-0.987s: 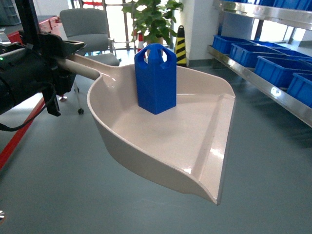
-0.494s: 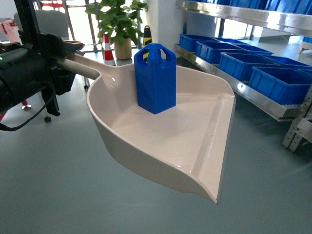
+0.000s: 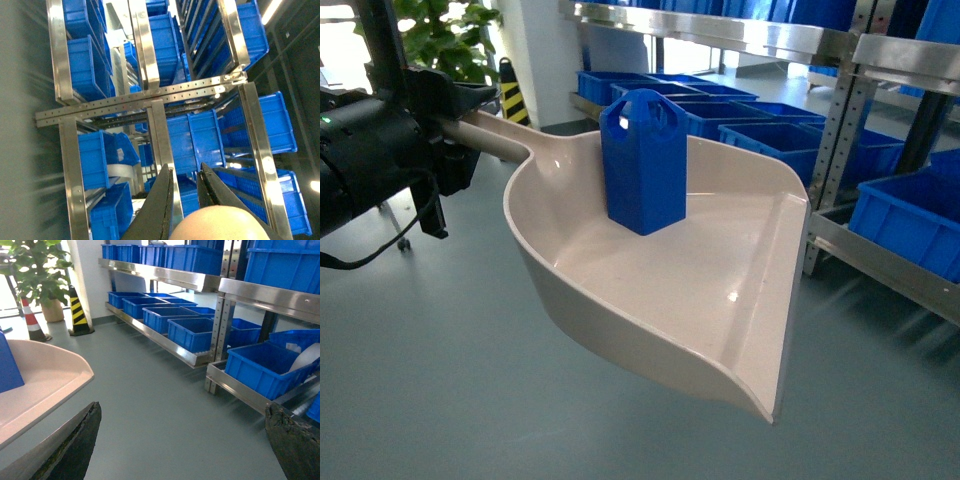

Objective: Place part in tray to right shelf

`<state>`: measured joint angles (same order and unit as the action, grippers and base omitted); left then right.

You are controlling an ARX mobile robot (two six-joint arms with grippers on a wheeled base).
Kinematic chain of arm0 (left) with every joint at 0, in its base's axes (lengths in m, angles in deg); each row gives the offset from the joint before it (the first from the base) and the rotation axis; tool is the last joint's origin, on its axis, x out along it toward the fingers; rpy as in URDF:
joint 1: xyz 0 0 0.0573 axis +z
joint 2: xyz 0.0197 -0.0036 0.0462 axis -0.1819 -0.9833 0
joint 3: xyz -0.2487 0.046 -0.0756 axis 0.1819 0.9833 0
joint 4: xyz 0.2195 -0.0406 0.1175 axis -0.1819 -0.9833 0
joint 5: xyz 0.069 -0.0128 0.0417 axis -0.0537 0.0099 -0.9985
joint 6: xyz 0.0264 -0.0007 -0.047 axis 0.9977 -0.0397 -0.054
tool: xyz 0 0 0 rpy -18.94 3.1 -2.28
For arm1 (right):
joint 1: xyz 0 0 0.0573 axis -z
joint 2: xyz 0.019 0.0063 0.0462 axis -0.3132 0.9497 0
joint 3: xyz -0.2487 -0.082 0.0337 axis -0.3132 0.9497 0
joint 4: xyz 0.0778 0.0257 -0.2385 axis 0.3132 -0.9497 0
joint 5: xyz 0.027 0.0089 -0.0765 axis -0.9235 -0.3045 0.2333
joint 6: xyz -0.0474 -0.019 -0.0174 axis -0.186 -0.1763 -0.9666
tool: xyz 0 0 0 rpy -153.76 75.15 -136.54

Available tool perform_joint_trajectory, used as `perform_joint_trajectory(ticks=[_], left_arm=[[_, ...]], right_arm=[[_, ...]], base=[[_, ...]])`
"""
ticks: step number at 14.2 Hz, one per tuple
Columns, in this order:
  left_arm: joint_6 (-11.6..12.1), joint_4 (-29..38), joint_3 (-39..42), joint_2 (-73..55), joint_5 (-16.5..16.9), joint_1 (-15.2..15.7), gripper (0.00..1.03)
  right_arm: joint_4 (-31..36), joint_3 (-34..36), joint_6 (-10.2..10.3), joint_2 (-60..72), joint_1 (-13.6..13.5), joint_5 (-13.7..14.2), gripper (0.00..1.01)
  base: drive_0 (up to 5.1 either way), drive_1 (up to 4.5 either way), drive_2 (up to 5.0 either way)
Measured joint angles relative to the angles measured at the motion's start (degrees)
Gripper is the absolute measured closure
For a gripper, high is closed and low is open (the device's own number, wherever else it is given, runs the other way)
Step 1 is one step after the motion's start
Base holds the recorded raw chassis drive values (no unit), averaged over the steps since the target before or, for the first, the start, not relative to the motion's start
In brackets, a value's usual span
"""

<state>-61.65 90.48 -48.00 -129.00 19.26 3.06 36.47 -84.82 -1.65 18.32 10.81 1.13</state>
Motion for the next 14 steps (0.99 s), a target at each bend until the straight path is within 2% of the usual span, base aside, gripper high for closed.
perform_joint_trajectory(ticks=[14], left_arm=[[0.0,0.0,0.0,0.0,-0.1,0.0,0.91]], right_arm=[[0.0,0.0,0.0,0.0,0.0,0.0,0.03]], base=[[-1.6,-1.59,-1.6]])
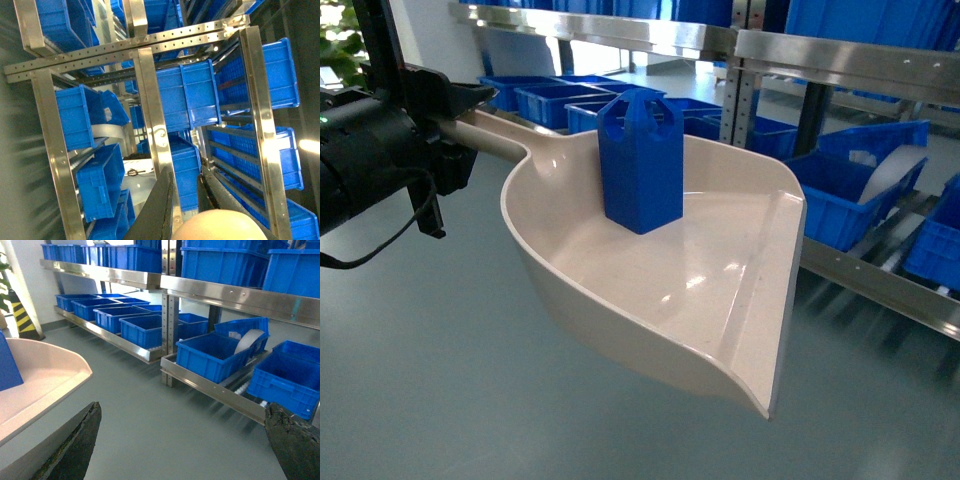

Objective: Place part in tray to right shelf

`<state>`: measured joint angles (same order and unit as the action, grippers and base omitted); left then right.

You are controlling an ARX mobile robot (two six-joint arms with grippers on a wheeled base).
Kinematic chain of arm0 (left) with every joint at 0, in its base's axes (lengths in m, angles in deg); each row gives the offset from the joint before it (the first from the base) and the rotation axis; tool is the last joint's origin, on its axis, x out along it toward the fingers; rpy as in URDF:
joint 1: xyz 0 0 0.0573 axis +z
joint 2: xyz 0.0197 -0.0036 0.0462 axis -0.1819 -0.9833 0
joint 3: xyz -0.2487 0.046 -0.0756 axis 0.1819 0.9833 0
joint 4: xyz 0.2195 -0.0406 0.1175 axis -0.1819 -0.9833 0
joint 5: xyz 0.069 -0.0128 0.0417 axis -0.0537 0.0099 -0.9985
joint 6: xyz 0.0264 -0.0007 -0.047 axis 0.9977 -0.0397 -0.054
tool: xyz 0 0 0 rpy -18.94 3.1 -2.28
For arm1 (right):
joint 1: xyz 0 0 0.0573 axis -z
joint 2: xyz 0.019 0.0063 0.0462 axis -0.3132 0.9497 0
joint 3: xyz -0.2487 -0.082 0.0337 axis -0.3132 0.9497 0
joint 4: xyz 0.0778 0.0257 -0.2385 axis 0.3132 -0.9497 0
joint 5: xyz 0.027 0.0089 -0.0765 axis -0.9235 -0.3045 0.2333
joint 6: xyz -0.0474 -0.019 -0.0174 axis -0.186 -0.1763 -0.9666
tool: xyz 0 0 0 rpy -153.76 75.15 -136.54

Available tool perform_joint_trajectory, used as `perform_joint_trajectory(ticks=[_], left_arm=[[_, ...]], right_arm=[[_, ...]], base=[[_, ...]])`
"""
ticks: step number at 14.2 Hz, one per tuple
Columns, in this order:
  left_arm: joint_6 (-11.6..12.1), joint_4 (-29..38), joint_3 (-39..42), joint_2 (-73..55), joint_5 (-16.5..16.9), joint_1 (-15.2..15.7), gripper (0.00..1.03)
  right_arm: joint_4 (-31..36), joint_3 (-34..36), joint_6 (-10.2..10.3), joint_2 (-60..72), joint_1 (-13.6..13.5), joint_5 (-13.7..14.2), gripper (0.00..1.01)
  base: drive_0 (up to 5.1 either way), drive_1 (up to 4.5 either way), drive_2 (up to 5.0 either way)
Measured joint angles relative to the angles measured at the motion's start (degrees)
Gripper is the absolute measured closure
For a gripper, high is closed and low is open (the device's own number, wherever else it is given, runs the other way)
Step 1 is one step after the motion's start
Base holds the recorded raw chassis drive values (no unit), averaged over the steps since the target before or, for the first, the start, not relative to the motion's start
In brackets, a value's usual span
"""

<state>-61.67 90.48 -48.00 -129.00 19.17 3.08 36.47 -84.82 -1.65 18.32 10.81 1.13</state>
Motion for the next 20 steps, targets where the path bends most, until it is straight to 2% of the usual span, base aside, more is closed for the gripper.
perform_joint_trajectory(ticks=[20], left_arm=[[0.0,0.0,0.0,0.0,0.1,0.0,0.91]], right_arm=[[0.0,0.0,0.0,0.0,0.0,0.0,0.03]], base=[[-1.6,-1.59,-1.6]])
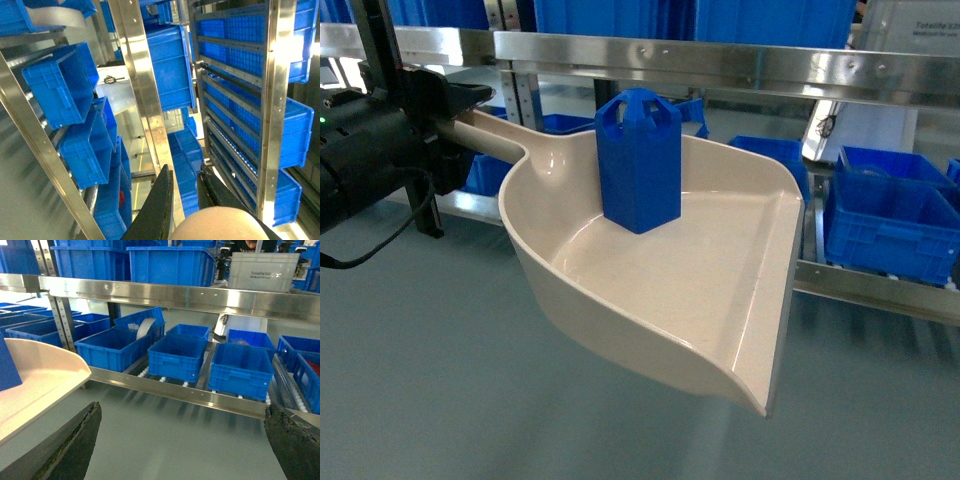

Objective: Place part in tray to right shelf

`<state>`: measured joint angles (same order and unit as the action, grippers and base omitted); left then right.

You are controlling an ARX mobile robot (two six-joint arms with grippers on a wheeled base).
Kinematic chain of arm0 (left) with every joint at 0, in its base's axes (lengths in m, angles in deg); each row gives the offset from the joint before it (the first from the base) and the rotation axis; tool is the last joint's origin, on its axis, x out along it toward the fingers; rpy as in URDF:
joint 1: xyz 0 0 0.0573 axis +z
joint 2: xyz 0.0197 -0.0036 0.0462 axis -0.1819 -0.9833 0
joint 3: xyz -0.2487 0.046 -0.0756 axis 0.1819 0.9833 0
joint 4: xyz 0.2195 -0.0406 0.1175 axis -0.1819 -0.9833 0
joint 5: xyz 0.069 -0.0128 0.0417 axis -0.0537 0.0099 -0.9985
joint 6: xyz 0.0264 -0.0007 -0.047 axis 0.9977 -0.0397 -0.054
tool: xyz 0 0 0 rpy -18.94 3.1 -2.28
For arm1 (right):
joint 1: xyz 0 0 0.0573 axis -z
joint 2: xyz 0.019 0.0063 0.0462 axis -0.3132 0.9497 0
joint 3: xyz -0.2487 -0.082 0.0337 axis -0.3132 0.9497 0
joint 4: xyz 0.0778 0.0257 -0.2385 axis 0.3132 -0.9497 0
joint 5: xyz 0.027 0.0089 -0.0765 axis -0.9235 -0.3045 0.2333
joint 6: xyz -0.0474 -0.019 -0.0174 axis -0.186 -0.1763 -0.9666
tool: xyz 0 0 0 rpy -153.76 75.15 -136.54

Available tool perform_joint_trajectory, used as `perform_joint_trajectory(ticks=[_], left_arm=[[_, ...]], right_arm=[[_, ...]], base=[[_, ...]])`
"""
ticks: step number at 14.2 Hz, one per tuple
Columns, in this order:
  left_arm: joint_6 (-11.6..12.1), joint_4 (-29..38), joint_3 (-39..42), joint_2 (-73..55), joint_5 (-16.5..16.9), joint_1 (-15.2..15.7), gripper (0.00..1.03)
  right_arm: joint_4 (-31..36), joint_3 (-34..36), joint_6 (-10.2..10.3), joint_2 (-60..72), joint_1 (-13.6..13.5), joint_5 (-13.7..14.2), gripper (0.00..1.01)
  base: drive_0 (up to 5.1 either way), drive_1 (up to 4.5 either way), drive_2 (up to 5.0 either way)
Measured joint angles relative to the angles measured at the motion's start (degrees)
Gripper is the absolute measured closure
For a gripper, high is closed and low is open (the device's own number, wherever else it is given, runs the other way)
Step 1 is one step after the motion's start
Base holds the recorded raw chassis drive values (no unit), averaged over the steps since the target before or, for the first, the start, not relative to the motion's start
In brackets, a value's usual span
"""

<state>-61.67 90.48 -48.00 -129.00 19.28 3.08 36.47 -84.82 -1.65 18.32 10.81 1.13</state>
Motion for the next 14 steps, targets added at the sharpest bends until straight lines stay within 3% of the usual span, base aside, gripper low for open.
perform_joint_trajectory(ticks=[14], left_arm=[[0.0,0.0,0.0,0.0,0.0,0.0,0.91]], right_arm=[[0.0,0.0,0.0,0.0,0.0,0.0,0.03]], base=[[-1.6,-1.65,-1.6]])
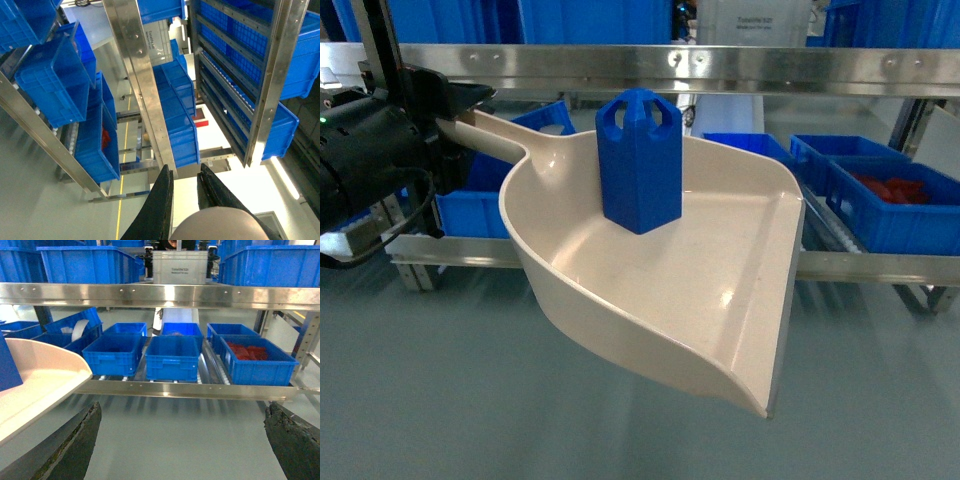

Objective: Place part in tray to right shelf

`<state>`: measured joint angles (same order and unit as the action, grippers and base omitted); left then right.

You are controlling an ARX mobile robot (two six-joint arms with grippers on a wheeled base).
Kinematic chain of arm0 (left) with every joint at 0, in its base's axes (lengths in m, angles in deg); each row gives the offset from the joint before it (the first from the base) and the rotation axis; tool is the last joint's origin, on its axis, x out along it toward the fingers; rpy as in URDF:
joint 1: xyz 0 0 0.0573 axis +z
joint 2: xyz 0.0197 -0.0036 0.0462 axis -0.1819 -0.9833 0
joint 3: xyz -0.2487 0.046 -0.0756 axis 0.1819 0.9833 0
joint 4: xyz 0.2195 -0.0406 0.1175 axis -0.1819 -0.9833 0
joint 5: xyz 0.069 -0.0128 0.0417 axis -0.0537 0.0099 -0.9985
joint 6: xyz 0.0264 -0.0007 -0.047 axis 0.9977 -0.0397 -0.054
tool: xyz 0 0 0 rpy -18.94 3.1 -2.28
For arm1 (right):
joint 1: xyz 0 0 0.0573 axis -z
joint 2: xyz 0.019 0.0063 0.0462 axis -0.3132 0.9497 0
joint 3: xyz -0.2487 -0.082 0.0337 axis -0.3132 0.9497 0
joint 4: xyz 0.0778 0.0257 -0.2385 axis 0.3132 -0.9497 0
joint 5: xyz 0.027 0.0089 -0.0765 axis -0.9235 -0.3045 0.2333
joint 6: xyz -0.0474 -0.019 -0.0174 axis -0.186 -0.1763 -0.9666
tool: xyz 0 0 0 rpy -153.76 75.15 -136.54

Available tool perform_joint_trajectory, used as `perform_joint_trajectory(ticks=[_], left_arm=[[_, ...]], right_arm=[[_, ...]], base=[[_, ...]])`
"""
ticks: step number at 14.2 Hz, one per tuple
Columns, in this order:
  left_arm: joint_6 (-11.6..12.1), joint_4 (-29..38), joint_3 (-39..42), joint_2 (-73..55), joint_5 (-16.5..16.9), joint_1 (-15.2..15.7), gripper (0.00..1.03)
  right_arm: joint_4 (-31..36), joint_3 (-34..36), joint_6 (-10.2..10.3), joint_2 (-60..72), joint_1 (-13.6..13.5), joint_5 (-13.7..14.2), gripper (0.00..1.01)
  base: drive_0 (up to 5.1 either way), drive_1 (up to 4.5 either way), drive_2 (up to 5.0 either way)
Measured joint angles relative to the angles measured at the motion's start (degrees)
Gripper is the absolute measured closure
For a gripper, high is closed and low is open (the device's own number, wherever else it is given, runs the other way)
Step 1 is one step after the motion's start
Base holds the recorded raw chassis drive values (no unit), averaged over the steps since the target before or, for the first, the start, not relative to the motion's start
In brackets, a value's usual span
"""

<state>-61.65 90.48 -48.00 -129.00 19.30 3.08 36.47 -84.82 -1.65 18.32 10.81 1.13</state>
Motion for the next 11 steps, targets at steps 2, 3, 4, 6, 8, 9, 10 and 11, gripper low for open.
perform_joint_trajectory(ticks=[2,3,4,6,8,9,10,11], left_arm=[[0.0,0.0,0.0,0.0,-0.1,0.0,0.91],[0.0,0.0,0.0,0.0,0.0,0.0,0.91],[0.0,0.0,0.0,0.0,0.0,0.0,0.91],[0.0,0.0,0.0,0.0,0.0,0.0,0.91],[0.0,0.0,0.0,0.0,0.4,-0.6,0.91],[0.0,0.0,0.0,0.0,0.4,-0.6,0.91],[0.0,0.0,0.0,0.0,0.3,-0.4,0.91],[0.0,0.0,0.0,0.0,0.2,-0.3,0.91]], right_arm=[[0.0,0.0,0.0,0.0,0.0,0.0,0.03],[0.0,0.0,0.0,0.0,0.0,0.0,0.03],[0.0,0.0,0.0,0.0,0.0,0.0,0.03],[0.0,0.0,0.0,0.0,0.0,0.0,0.03],[0.0,0.0,0.0,0.0,0.0,0.0,0.03],[0.0,0.0,0.0,0.0,0.0,0.0,0.03],[0.0,0.0,0.0,0.0,0.0,0.0,0.03],[0.0,0.0,0.0,0.0,0.0,0.0,0.03]], base=[[-1.7,-1.68,-1.7],[-1.6,-1.57,-1.6],[-1.5,-1.52,-1.5],[-0.7,-0.67,-0.7],[0.0,0.0,0.0],[0.0,0.0,0.0],[0.0,0.0,0.0],[0.0,0.0,0.0]])
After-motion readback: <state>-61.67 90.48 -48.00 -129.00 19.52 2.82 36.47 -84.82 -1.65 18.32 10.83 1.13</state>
